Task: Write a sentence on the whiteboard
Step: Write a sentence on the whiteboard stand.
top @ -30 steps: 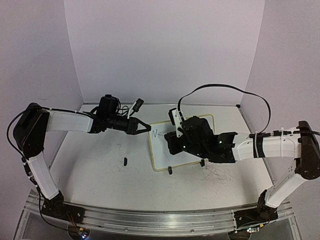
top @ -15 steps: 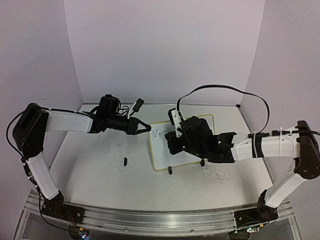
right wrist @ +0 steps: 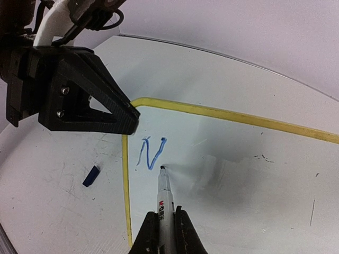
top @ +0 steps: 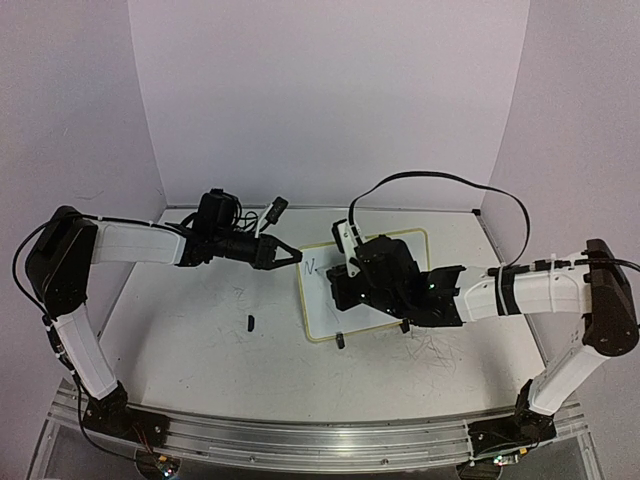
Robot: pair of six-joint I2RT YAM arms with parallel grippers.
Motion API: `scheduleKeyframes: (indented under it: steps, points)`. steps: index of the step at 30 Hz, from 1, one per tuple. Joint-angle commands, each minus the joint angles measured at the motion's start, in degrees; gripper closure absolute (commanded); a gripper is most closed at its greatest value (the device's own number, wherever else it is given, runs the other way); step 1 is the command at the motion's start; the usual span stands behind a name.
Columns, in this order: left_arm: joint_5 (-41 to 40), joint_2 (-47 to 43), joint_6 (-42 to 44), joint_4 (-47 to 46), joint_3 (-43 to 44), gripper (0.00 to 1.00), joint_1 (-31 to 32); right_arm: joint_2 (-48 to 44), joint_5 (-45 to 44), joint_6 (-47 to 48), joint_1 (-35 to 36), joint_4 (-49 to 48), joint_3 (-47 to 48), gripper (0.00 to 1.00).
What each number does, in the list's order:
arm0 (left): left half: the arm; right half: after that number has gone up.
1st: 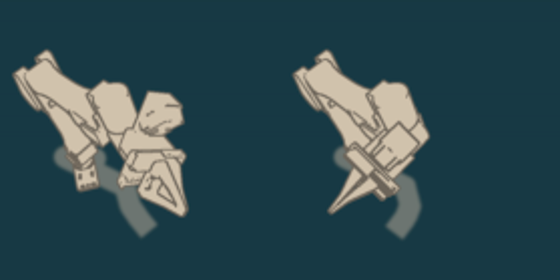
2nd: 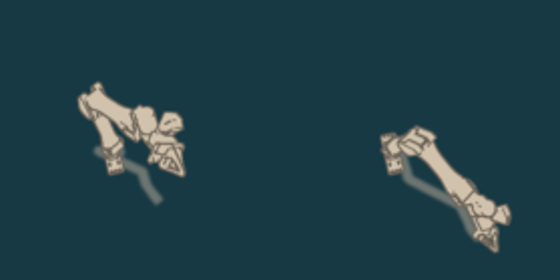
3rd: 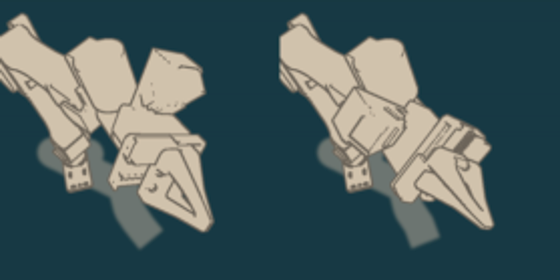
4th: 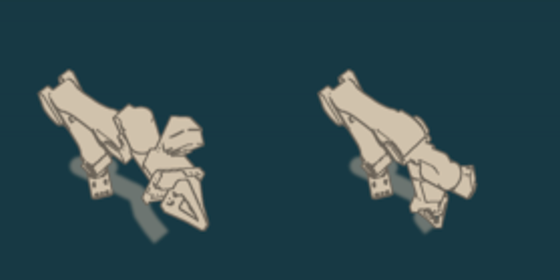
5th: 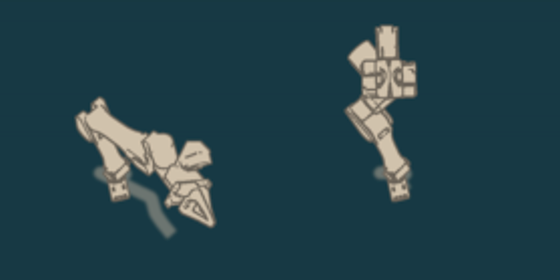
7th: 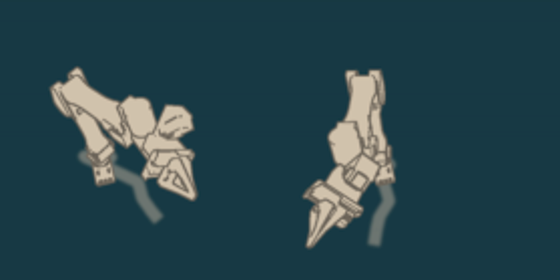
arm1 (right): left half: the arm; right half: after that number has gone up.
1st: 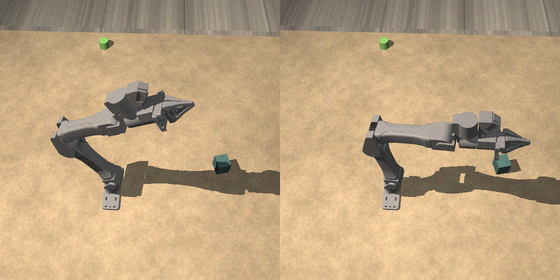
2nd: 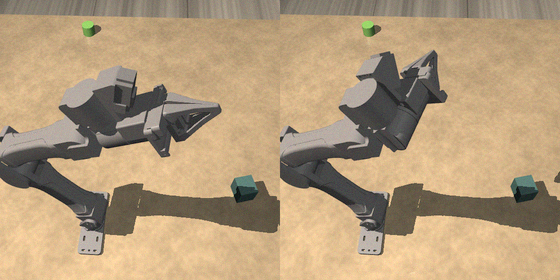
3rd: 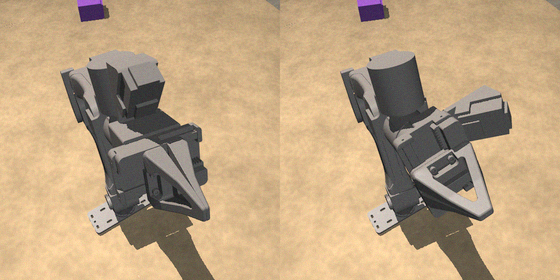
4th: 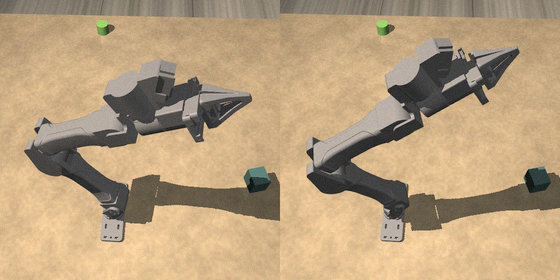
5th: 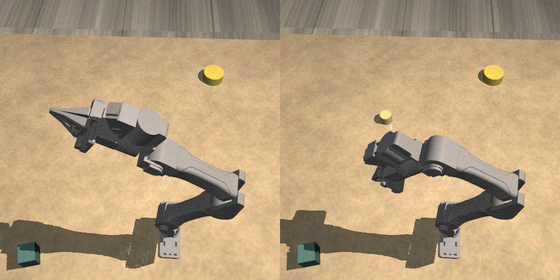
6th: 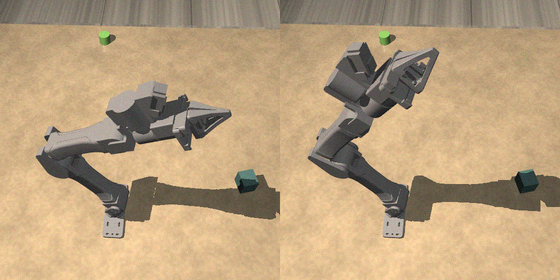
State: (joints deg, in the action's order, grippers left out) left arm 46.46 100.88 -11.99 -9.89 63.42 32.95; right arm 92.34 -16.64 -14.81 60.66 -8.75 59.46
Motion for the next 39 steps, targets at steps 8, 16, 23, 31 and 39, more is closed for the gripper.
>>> scheduleKeyframes:
  steps: [8, 16, 23, 31, 39]
  points:
    - [-1.89, 0.28, 1.0, 4.57, 0.4, 1.0, -0.15, 1.3, -1.74, -0.63, -0.24, -2.09, 2.4, 1.0]
    - [-1.99, -0.19, 1.02, 4.58, 0.25, 1.0, -0.17, 1.01, -4.55, -2.17, -0.25, -1.02, 2.22, 1.0]
    - [-1.91, -0.16, 1.0, 4.61, 0.32, 1.0, -0.15, 0.39, -6.09, -2.9, -0.31, -0.74, 1.71, 1.0]
    - [-1.75, -0.07, 0.85, 4.6, 0.52, 1.0, -0.17, 0.68, -5.71, -2.25, -0.42, -1.99, 2.04, 1.0]
    - [-1.54, -0.15, 0.78, 4.55, 0.51, 1.0, -0.17, 1.13, -4.71, -1.43, -0.44, -3.66, 2.36, 1.0]
